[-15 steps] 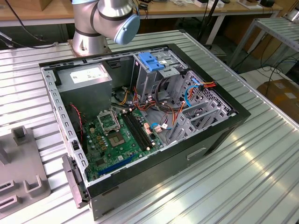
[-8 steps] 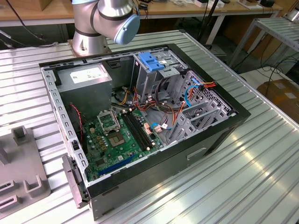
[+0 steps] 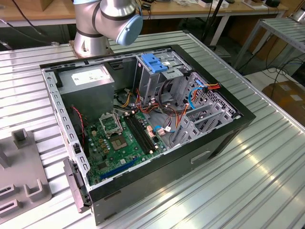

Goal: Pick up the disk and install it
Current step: 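Pick up the disk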

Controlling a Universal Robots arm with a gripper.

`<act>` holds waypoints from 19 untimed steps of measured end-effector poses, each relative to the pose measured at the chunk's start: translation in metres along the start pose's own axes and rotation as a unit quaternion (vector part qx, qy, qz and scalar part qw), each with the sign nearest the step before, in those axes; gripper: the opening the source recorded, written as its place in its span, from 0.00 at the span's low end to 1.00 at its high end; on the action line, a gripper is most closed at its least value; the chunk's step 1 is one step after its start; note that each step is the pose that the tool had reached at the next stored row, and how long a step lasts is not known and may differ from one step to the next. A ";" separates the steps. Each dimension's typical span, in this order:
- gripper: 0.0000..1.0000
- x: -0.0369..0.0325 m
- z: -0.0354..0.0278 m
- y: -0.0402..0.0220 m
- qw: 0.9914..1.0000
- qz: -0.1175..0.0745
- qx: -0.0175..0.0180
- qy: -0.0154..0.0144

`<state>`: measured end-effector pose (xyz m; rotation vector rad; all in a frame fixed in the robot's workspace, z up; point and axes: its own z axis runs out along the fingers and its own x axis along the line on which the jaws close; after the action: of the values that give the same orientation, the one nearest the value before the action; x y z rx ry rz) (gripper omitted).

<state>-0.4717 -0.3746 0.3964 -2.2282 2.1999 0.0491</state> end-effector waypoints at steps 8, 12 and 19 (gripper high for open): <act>0.37 -0.0009 -0.0317 0.0005 1.000 0.000 0.000 0.000; 0.37 -0.0013 -0.0448 0.0007 1.000 0.000 0.000 0.000; 0.37 -0.0021 -0.0708 0.0011 1.000 0.000 0.000 0.000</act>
<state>-0.4717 -0.3747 0.4673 -2.2283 2.2000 0.0491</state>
